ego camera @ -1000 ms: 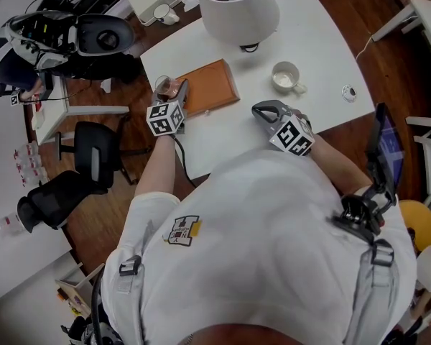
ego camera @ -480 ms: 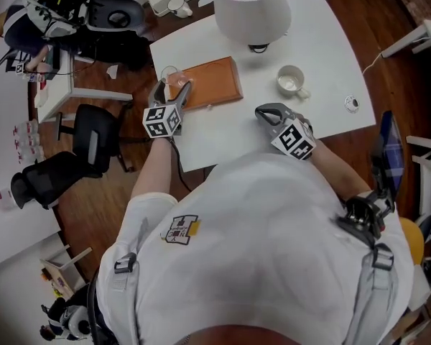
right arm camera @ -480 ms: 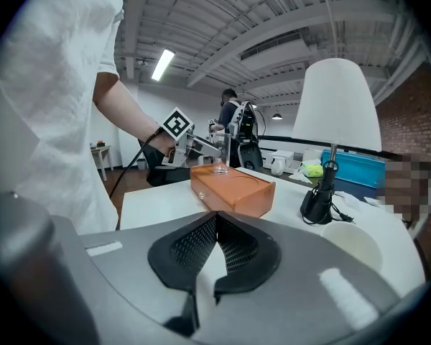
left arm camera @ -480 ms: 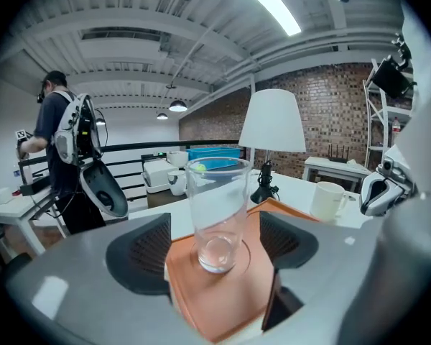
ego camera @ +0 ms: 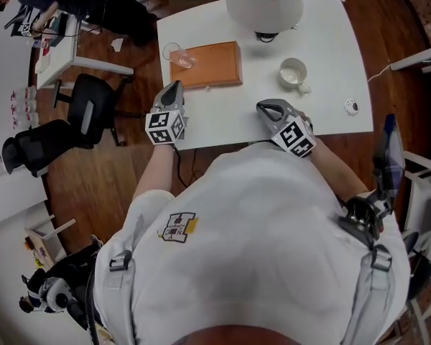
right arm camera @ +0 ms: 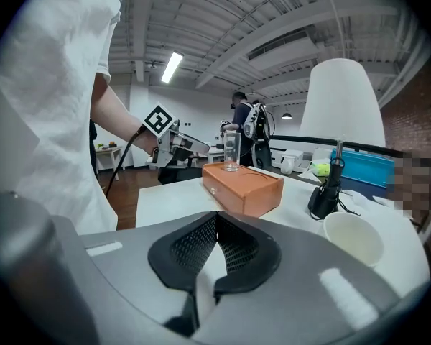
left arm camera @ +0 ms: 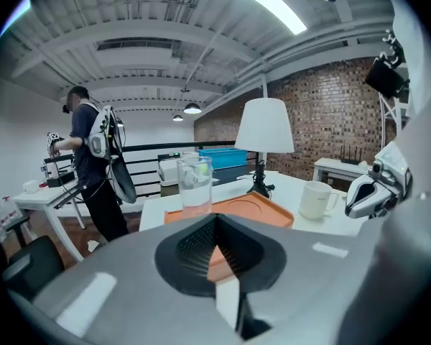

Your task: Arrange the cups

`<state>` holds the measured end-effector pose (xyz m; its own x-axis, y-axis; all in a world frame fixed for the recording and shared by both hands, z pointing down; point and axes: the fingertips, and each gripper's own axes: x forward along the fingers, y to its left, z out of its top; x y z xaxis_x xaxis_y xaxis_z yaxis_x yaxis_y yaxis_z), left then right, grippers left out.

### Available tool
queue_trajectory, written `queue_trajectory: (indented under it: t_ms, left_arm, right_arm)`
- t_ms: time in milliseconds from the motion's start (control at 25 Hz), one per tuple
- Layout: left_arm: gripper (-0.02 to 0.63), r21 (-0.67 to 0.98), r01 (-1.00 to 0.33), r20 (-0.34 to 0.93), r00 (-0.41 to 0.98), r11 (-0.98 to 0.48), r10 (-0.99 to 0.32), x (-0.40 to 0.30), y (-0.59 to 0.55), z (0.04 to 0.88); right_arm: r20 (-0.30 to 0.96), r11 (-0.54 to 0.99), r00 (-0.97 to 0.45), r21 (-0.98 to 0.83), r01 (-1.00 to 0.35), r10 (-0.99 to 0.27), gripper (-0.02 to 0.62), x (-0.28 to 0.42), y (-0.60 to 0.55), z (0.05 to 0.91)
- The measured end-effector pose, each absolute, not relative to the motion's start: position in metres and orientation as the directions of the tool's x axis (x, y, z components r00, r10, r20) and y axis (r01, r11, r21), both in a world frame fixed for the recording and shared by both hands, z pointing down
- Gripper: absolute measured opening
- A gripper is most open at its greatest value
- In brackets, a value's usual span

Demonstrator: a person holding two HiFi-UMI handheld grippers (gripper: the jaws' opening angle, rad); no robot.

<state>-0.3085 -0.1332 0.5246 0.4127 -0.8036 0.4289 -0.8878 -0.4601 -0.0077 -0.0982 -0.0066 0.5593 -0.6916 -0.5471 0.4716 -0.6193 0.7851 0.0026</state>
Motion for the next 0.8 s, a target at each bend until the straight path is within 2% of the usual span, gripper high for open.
queue_trajectory:
  t_ms: [240,800]
  left_arm:
    - [0.000,0.058,-0.828,0.450,0.521,-0.558,-0.726,-0.245,-0.075,0.538]
    - [0.000,0.233,-0.635,0.586,0.696,-0.737,-0.414,-0.108,0.028,0.633]
  right_arm:
    - [0.478,0.794,-0.705,-0.027,-0.608,-0.524,0.002,-0.085,0.007,0.564]
    - [0.567,0.792,-0.686,-0.093,-0.604,-0.457,0.001,-0.047,0.031,0.607]
